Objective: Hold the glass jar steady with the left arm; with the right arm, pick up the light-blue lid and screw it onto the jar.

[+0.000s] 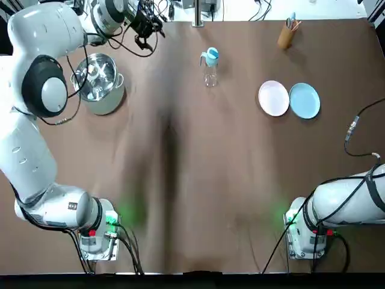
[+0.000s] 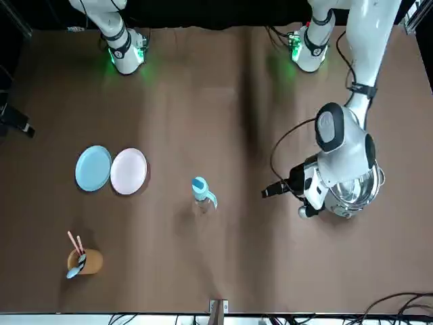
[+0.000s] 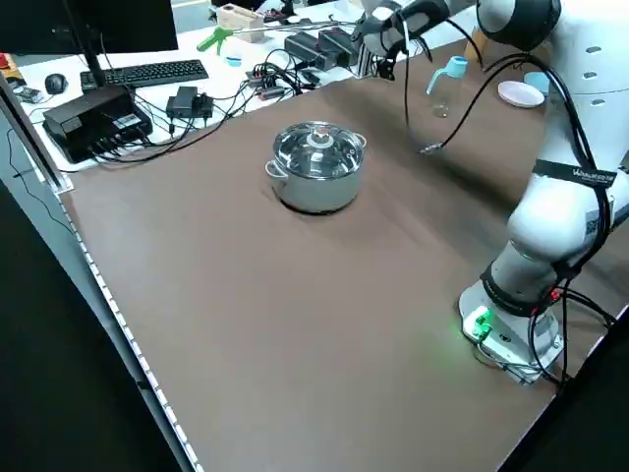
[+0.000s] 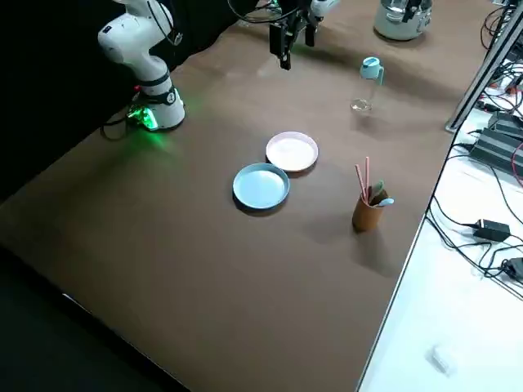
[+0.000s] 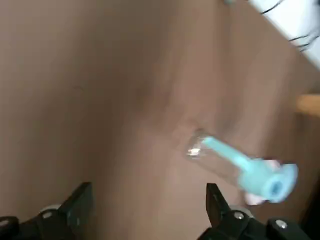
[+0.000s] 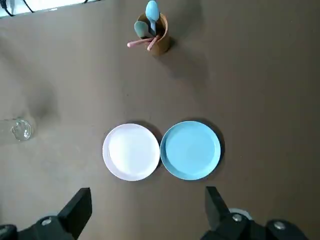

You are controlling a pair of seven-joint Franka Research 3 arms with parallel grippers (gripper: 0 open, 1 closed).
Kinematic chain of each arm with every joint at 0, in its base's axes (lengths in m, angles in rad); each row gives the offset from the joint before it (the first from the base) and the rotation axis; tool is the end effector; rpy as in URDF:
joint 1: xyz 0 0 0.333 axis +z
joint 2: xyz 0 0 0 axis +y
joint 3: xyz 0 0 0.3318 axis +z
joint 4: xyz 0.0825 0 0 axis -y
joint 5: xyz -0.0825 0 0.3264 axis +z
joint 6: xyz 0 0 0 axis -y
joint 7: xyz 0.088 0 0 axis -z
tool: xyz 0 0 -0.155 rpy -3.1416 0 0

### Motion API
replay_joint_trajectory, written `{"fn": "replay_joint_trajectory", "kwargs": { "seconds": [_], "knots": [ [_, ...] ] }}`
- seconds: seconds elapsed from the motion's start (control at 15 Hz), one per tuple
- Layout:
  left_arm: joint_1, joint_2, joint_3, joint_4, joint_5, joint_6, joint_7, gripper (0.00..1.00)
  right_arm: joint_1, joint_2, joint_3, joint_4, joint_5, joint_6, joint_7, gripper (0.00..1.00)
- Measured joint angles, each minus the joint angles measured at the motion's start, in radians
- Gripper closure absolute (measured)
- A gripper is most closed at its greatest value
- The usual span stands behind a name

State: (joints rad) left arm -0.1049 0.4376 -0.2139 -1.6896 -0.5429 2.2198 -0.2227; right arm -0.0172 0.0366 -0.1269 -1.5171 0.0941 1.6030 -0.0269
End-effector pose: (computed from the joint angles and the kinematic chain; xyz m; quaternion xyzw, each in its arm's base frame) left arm 0.6047 -0.2214 0.3674 0.9564 0.1166 -0.0277 0.2665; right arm 0.5119 -0.0585 0.5999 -0.9970 0.0587 -0.0285 0.0424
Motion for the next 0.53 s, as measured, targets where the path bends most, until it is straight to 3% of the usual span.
{"fn": "replay_joint_trajectory", "kwargs": {
  "seconds": [0.27,0.53],
  "knots": [
    [0.001,-0.008,0.038,0.020,0.281,-0.111,-0.012,0.00,0.000,0.000,0.000,0.000,0.000,-0.002,0.000,0.00],
    [0.001,-0.010,0.060,0.149,0.466,-0.321,-0.012,0.00,0.000,0.000,0.000,-0.001,0.000,-0.002,0.000,0.00]
  ]
}}
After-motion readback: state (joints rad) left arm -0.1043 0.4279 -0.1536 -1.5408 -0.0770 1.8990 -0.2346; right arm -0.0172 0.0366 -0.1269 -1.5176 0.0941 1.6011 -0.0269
